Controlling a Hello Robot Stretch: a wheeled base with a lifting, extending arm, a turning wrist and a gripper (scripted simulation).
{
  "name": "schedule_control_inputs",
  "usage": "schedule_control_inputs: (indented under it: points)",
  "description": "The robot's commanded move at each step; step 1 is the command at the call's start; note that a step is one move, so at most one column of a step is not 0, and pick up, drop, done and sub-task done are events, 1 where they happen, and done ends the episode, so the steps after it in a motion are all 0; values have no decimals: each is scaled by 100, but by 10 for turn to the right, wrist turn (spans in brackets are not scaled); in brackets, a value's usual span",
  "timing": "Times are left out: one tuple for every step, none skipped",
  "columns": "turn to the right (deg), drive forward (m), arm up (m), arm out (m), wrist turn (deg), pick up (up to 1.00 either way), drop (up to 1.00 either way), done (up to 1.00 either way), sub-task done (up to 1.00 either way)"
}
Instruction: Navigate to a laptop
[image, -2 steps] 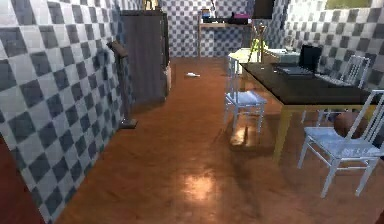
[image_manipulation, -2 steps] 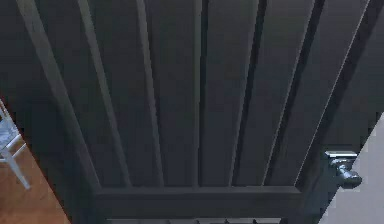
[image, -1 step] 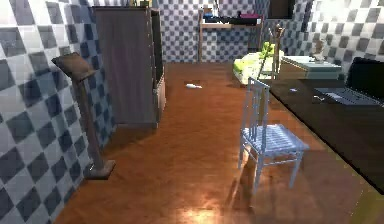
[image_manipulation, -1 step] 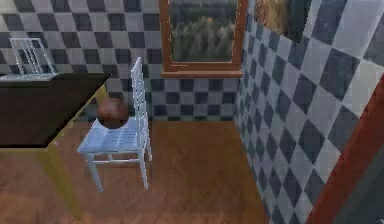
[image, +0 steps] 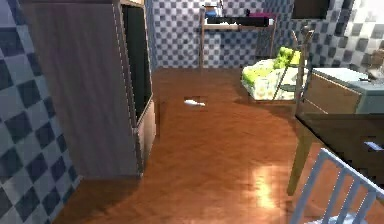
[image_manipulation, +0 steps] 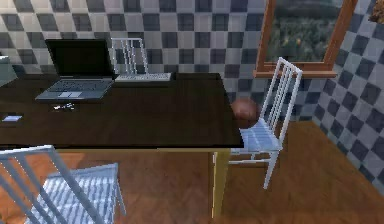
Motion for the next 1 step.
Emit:
schedule_control_inputs:
  points:
    - [0, 70, 0, 0, 0, 0, 0, 0, 0]
